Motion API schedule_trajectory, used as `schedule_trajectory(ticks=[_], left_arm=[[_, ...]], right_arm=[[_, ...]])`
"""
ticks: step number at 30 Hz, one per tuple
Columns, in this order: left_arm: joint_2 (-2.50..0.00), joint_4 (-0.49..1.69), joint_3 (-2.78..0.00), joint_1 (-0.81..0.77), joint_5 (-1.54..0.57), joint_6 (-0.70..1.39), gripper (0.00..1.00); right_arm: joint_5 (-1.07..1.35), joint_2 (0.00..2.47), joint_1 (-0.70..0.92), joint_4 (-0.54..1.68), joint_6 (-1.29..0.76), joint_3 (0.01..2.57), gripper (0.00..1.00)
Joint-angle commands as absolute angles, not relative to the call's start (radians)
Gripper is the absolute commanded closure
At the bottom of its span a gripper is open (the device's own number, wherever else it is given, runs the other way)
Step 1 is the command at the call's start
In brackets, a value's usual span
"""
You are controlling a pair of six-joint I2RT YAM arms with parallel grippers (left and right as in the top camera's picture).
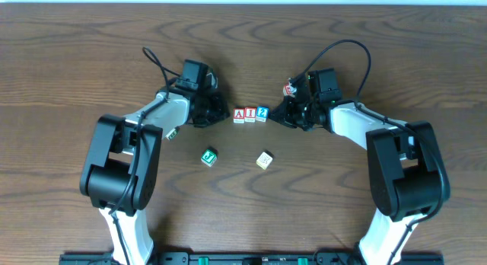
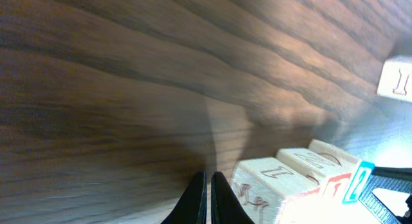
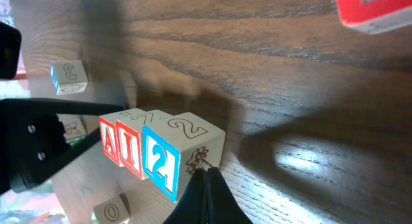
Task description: Spell out Ai2
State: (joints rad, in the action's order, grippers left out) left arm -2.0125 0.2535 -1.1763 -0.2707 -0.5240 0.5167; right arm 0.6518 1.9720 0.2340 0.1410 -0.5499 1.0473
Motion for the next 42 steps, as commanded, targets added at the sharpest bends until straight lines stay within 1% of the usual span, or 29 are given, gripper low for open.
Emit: schedule_trajectory(ticks=[1, 14, 19, 23, 26, 29, 33, 35, 37, 39, 42], left_arm=[[-2.018, 0.264, -1.209, -0.241, -0.521, 0.475, 0.94], [-2.010, 0.265, -1.215, -0.228, -0.523, 0.466, 0.94], [-1.967, 0.297, -1.259, -0.224, -0.513, 0.397, 0.94], [-1.906, 0.401, -1.341, -0.208, -0.453, 0.330, 0.94], [-1.825, 0.481, -1.384, -0.208, -0.383, 0.267, 0.94], [-1.691, 0.547, -1.393, -0.211, -0.321, 0.200, 0.94], [-1.513, 0.687, -1.390, -0.212, -0.222, 0.155, 0.94], [-1.408, 0.750, -1.369, -0.218, -0.212, 0.137, 0.94], [-1.283, 0.793, -1.326, -0.241, -0.168, 0.123, 0.94], [-1.115, 0.823, -1.250, -0.290, -0.074, 0.128, 0.94], [-0.894, 0.846, -1.133, -0.337, -0.058, 0.128, 0.94]], right_arm=[[0.640, 1.982, 0.229, 0.141, -0.505, 1.087, 0.99], [0.639, 1.982, 0.237, 0.165, -0.489, 1.116, 0.99], [0.654, 1.976, 0.227, 0.180, -0.471, 1.142, 0.98], [0.652, 1.934, 0.208, 0.310, -0.399, 1.236, 0.99], [0.582, 1.870, 0.199, 0.467, -0.324, 1.319, 0.99], [0.488, 1.739, 0.197, 0.617, -0.238, 1.368, 0.99], [0.371, 1.529, 0.196, 0.758, -0.177, 1.368, 0.99], [0.355, 1.405, 0.196, 0.834, -0.135, 1.363, 0.99], [0.348, 1.275, 0.196, 0.900, -0.097, 1.346, 0.99], [0.303, 1.113, 0.196, 0.968, -0.088, 1.307, 0.99], [0.287, 0.880, 0.196, 1.012, -0.068, 1.206, 0.99]])
